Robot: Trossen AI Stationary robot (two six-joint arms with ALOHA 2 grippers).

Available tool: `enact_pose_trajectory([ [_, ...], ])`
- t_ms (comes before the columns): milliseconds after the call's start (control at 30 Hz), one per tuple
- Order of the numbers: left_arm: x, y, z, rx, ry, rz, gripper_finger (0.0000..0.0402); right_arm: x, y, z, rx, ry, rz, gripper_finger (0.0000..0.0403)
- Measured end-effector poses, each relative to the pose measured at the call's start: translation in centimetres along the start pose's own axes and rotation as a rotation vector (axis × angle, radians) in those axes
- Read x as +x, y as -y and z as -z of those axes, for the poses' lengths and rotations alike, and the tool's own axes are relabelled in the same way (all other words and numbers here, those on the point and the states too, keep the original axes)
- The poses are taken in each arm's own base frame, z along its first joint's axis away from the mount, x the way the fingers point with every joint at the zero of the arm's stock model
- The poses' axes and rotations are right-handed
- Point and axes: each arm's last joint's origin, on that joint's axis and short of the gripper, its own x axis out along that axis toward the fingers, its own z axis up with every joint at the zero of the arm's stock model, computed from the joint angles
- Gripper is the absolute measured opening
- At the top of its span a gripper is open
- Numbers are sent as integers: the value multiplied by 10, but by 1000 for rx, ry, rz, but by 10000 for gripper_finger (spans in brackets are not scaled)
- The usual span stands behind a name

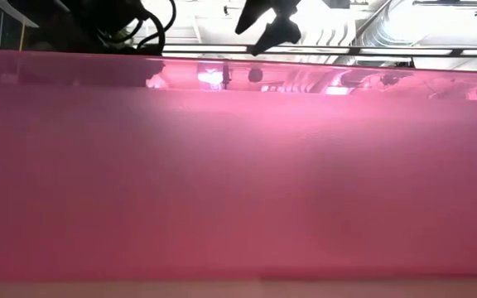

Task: Pick and place pill bottles into a basket
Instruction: Put the white medicine bottle into the red container

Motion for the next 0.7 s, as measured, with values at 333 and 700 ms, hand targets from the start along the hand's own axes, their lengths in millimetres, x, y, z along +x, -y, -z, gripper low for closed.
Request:
enact_pose_trajectory([
  [333,0,-1,-2,-6,31,-60,237,0,1,5,-16,-50,12,350],
  [700,3,-7,-1,-91,-12,-24,237,0,1,5,-19,-50,12,350],
])
